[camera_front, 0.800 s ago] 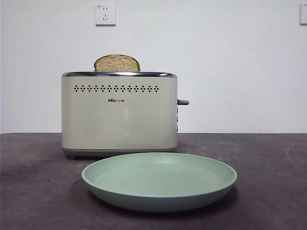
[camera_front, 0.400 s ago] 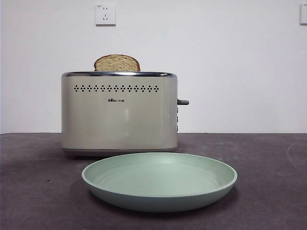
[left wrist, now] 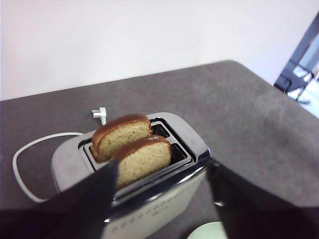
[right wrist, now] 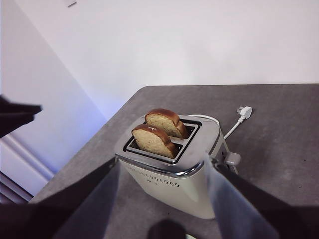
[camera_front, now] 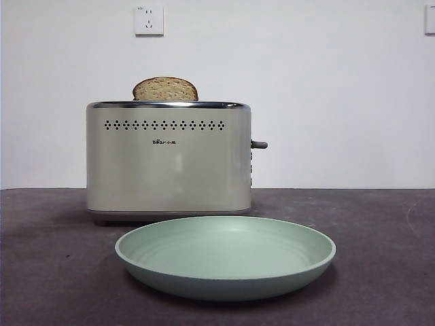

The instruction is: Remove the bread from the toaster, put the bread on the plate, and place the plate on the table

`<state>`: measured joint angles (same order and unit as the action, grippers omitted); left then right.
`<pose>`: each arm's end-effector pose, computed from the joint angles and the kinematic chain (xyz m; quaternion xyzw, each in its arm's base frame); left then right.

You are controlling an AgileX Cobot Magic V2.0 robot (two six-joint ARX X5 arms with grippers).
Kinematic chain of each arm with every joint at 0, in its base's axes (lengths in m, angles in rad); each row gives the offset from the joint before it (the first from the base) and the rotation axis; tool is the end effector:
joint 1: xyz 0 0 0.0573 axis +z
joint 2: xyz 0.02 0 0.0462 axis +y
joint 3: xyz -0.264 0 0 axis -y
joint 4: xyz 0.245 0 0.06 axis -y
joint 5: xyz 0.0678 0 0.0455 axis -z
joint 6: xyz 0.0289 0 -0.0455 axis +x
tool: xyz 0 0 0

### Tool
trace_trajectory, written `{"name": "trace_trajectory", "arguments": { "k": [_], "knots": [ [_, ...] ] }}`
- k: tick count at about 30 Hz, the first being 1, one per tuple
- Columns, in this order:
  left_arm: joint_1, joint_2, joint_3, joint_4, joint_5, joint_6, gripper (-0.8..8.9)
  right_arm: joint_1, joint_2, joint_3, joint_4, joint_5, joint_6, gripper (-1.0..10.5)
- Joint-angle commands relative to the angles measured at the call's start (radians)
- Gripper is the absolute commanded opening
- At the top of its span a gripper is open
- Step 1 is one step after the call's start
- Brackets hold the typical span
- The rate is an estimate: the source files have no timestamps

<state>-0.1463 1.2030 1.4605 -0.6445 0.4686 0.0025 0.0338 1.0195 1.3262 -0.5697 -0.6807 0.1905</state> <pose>0.2290 -0.0469 0.4349 -0.0297 0.1894 -0.2972 0.9354 0.1836 0.0244 0.4361 0.1298 0.1567 0.3333 0.9206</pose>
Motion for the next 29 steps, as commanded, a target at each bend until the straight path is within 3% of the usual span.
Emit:
{"name": "trace_trajectory", "arguments": {
  "k": [1,9,25,29],
  "knots": [
    [0.001,0.108,0.089,-0.047,0.038,0.097,3.59,0.010,0.010,0.003,0.004,-0.002,-0.024,2.8],
    [-0.019,0.410,0.369,-0.208,0.031,0.321,3.45,0.015,0.015,0.003,0.004,-0.001,-0.024,2.8],
    [-0.071,0.609,0.426,-0.209,0.040,0.474,3.40,0.015,0.022,0.003,0.003,0.000,-0.024,2.8],
    [-0.071,0.631,0.426,-0.209,0.038,0.508,2.74,0.015,0.022,0.003,0.003,0.000,-0.024,2.8]
  ]
}}
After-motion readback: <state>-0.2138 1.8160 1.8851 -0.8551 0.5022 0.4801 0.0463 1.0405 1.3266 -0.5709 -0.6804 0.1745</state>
